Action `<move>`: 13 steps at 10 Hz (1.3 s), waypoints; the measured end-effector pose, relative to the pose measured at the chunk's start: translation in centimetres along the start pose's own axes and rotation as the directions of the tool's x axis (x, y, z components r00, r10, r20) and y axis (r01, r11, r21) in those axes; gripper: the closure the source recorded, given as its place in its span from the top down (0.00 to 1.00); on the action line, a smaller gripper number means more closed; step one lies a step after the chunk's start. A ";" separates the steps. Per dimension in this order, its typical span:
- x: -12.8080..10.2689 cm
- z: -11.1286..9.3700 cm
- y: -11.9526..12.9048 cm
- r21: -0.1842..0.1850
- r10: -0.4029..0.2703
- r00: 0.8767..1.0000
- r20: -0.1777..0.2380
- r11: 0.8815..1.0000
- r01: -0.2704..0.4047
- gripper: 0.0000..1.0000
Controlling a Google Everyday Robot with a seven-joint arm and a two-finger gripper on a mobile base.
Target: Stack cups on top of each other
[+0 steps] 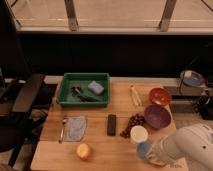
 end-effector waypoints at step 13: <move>3.0 -8.3 -4.0 0.004 0.012 0.988 -0.156 1.000 -0.012 0.00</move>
